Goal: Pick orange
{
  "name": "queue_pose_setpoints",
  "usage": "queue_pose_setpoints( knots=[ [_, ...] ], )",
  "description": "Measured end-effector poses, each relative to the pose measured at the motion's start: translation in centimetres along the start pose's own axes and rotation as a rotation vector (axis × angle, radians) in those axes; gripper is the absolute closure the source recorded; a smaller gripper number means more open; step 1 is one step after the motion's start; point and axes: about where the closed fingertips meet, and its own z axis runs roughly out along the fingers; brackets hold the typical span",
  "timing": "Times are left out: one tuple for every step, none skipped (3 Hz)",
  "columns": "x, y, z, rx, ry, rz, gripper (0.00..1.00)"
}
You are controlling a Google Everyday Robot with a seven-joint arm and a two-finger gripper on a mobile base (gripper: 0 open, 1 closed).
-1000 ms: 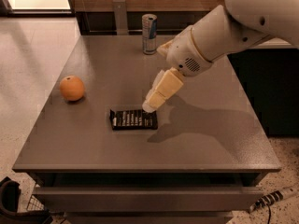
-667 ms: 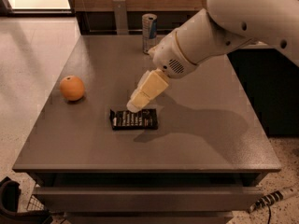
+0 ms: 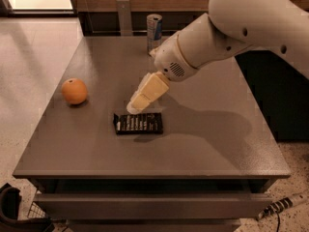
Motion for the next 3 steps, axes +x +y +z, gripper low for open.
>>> queue_pose_setpoints(
  knots=[
    [-1.9, -2.0, 3.1, 0.005, -0.107, -0.021, 0.0],
    [-4.0, -3.5, 6.2, -0.02, -0.208, -0.05, 0.0],
    [-5.9, -3.4, 8.8, -0.054, -0.264, -0.073, 0.0]
  ],
)
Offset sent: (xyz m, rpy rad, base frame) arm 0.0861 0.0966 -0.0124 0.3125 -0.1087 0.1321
